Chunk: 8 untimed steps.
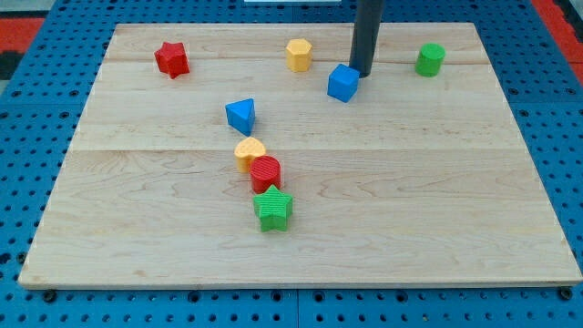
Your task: Move the blue triangle towards the left center of the board
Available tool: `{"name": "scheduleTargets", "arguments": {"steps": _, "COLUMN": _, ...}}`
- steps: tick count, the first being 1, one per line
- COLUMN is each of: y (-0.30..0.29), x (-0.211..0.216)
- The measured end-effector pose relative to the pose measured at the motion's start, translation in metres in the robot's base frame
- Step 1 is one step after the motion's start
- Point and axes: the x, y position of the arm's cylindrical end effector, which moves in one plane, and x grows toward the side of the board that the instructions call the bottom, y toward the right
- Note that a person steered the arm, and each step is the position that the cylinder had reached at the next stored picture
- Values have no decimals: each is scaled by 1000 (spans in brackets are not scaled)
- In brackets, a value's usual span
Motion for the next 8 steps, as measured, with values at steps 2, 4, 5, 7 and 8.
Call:
{"name": "scheduleTargets", "arguments": {"steps": 2, "y": -22, "x": 3}}
{"name": "scheduleTargets", "arguments": {"steps": 4, "y": -32, "x": 44}}
{"name": "scheduleTargets", "arguments": {"steps": 5, "y": -38, "x": 47}}
{"name": "scheduleTargets", "arguments": {"steps": 7, "y": -46, "x": 40}}
{"name": "scheduleTargets", "arguments": {"steps": 8, "y": -48, "x": 40}}
